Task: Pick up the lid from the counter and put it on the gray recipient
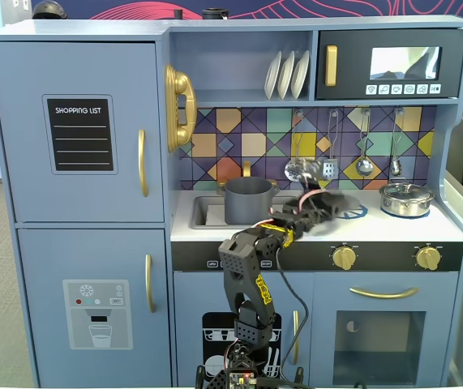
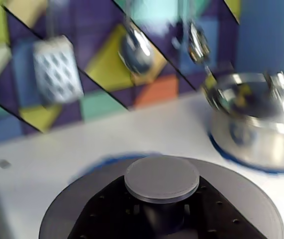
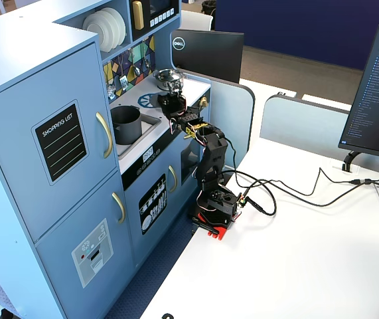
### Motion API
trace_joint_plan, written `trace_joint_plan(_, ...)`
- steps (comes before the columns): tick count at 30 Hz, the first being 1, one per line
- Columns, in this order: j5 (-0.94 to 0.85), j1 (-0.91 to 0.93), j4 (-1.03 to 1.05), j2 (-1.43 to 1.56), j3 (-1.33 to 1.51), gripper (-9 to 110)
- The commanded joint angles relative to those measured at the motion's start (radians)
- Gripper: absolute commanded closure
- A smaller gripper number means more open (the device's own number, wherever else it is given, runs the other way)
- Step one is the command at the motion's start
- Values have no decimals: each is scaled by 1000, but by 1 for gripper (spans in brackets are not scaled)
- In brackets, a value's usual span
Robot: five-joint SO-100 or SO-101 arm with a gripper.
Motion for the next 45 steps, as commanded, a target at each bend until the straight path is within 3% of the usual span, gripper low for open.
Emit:
trace_joint_plan(1,18,-40,81,141,-143,102)
trace_joint_plan(8,55,-176,239,227,-229,102)
trace_joint_plan(21,37,-425,293,278,-161,102)
trace_joint_plan(45,25,-523,270,272,-52,102)
